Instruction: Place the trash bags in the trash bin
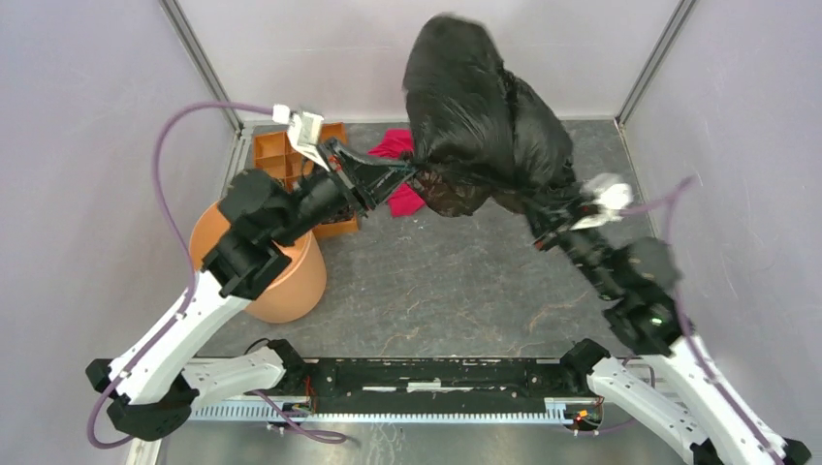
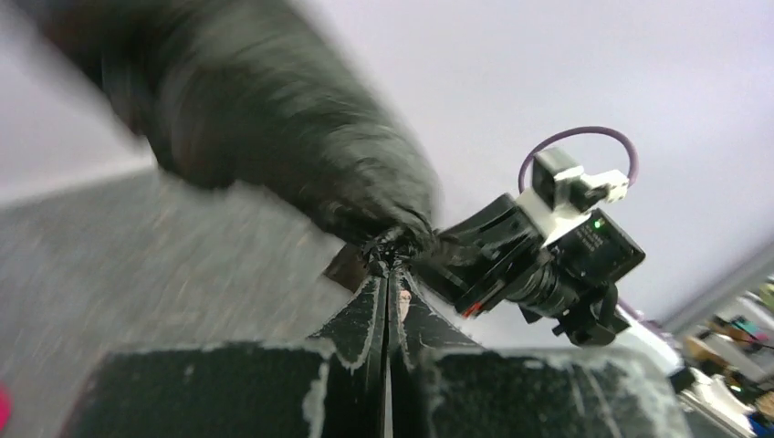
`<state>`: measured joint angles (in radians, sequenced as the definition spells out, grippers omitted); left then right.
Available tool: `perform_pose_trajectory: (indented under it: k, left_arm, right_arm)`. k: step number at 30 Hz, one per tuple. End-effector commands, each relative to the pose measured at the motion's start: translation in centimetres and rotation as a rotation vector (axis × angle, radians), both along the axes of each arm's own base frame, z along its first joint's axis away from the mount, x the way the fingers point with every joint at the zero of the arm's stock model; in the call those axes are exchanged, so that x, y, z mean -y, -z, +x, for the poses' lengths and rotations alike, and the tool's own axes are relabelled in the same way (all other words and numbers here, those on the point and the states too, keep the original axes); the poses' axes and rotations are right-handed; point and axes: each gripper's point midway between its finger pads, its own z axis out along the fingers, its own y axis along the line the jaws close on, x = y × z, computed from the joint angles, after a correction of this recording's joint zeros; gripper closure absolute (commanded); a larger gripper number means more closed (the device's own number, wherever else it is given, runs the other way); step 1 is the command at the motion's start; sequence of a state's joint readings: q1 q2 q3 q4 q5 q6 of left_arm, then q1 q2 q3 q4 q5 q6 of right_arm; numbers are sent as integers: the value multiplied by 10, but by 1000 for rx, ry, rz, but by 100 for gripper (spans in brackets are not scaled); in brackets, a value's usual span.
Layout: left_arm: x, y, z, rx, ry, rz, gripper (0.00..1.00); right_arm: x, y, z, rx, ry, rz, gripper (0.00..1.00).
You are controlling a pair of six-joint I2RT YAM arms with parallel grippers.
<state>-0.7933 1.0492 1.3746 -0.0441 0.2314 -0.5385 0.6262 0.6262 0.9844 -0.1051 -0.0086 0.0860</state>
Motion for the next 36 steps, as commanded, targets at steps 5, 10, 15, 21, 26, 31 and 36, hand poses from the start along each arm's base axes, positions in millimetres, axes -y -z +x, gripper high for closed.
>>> perform_pose_trajectory:
  k: [5,10,15,21,26,31,36]
  left_arm:
    - [-12,334,17,-639,-148,539,98]
    - [-12,261,25,-453,-145,479,98]
    - [-15,167,28,-276,-164,367,98]
    - [-30,243,27,-450,-240,422,98]
    - [-40,270,13,-486,-216,525,98]
    - [-32,187,11,-319,-157,436,98]
    - [-28,144,11,-231,-144,326,96]
  right_arm:
    - [-27,272,-3,-562,-96,-215,99]
    - [-16,187,11,-412,-27,-235,99]
    - [-14,107,8,-277,-35,-179,99]
    - [-14,192,5,-425,-26,-163,99]
    - [-21,223,-3,-498,-68,-148,99]
    - [-22,162,8,-392,-55,-163,99]
    - [-34,119,5,-327,-125,-120,99]
